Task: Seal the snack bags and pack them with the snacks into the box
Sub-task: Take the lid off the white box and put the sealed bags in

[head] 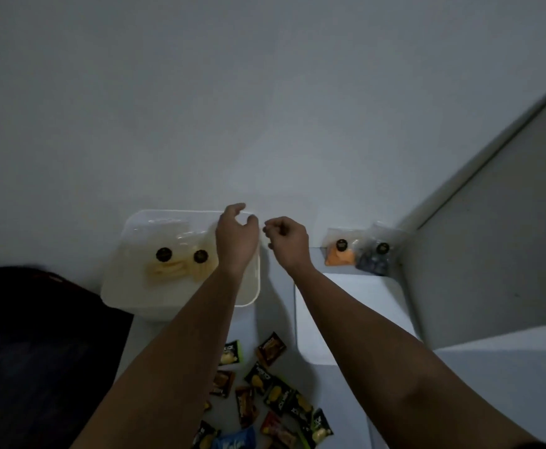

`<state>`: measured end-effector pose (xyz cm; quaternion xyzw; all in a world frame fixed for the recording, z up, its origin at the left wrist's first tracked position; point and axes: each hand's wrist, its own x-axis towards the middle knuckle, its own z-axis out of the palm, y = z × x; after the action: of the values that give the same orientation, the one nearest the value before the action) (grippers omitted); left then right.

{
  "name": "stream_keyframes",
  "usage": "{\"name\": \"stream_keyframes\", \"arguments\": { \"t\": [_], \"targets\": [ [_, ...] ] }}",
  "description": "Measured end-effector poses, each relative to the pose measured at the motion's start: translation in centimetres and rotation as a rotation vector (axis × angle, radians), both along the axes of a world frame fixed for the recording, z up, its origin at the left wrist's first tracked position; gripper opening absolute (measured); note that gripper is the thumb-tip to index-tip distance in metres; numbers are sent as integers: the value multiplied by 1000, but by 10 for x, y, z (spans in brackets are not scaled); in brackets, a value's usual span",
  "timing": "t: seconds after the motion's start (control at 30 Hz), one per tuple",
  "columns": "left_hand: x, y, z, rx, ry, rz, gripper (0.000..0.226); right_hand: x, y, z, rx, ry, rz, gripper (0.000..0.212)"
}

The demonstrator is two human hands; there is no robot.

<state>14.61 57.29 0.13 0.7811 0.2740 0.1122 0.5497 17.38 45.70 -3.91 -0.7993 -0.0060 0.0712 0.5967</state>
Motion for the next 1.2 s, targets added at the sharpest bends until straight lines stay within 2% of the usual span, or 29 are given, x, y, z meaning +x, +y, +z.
{"name": "stream_keyframes", "arguments": {
  "t": [0.1, 0.23, 0.37, 0.43, 0.57, 0.7, 0.77, 0.8, 0.83, 0.87, 0.9, 0.93, 1.07, 1.2],
  "targets": [
    [11, -51, -2, 6, 60, -148, 41, 9, -66, -14, -41, 26, -125, 20],
    [19, -108, -27, 9, 178, -311, 46, 10, -150, -22, -89, 88, -345, 13],
    [36, -147, -63, -83, 307, -342, 51, 16, -221, -35, -102, 156, -514, 19],
    [46, -163, -79, -95, 356, -321, 56, 25, -249, -46, -121, 222, -546, 26],
    [70, -183, -109, -78, 425, -288, 69, 49, -281, -67, -202, 276, -530, 55],
    [99, -190, -142, -71, 473, -255, 75, 80, -288, -89, -166, 353, -494, 54],
    [113, -194, -156, -78, 483, -260, 68, 95, -288, -110, -206, 349, -482, 55],
    [119, -196, -162, -72, 473, -266, 53, 99, -287, -120, -238, 376, -466, 59],
    [124, -199, -165, -44, 477, -274, 29, 102, -285, -129, -228, 377, -451, 61],
    [129, -202, -169, -18, 474, -301, 17, 104, -284, -138, -219, 380, -463, 64],
    [132, -205, -173, 6, 488, -323, 26, 104, -281, -137, -209, 382, -484, 66],
    [134, -206, -177, 39, 486, -334, 30, 104, -280, -136, -222, 386, -494, 62],
    [129, -201, -184, 55, 447, -300, 22, 101, -283, -138, -309, 367, -519, 21],
    [114, -191, -165, 22, 347, -260, 15, 88, -280, -124, -327, 303, -516, 15]
  ]
}}
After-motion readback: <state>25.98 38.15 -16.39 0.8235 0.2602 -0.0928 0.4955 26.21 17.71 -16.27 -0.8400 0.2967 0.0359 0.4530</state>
